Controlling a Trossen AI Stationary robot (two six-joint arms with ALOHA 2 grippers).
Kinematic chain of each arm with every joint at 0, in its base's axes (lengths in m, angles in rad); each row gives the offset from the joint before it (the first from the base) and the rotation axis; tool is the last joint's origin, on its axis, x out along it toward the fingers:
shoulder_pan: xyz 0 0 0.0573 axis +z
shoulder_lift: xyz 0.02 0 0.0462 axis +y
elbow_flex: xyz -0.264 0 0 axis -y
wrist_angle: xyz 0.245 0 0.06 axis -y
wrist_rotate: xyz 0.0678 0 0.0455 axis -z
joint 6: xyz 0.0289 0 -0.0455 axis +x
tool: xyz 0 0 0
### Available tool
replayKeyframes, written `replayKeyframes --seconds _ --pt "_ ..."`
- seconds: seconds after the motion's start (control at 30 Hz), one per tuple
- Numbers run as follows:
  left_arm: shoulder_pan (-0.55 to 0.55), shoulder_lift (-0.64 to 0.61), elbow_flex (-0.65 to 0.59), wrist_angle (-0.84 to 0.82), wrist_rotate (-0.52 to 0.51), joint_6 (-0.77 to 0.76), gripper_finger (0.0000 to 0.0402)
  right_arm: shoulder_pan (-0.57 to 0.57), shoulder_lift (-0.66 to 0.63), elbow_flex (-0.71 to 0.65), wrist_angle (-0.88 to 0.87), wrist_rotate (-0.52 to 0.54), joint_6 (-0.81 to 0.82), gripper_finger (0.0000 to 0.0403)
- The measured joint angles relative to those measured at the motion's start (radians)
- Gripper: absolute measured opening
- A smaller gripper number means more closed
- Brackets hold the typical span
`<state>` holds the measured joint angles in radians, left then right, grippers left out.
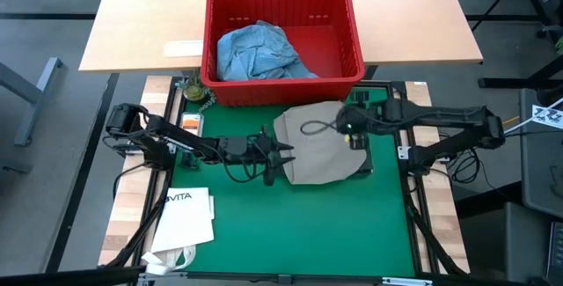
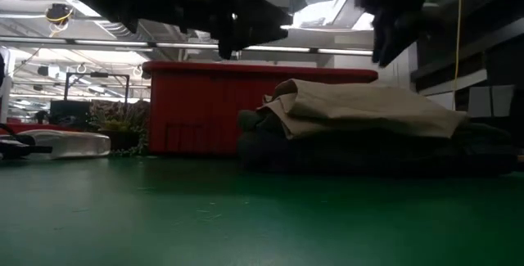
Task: Fold Laundry from Bin
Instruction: Stack the gray shorts on top of the green shirt
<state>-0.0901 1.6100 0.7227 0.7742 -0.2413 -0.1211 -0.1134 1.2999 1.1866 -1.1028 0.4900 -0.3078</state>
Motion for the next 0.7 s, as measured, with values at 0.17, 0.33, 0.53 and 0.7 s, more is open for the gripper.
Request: replayKeyframes --seconds 0.17,0.33,0.53,0.7 --pt "-0.05 0.015 0.005 0.077 -0.016 -0.004 0.0156 -0.084 0.0 -0.1 0.192 -0.007 -0.091 0.0143" --pt "-0.096 0.132 0.12 0.095 -0.027 0.077 0.0156 -0.131 0.0 -0.129 0.251 -0.005 -0.097 0.0143" --pt "-0.08 0.285 0.252 0.056 -0.052 0.206 0.0156 -0.194 0.015 -0.168 0.286 -0.033 -0.098 0.0143" --pt "-0.058 0.362 0.27 -0.063 -0.065 0.135 0.0156 -0.235 0.027 -0.242 0.319 -0.056 -0.098 0.0143"
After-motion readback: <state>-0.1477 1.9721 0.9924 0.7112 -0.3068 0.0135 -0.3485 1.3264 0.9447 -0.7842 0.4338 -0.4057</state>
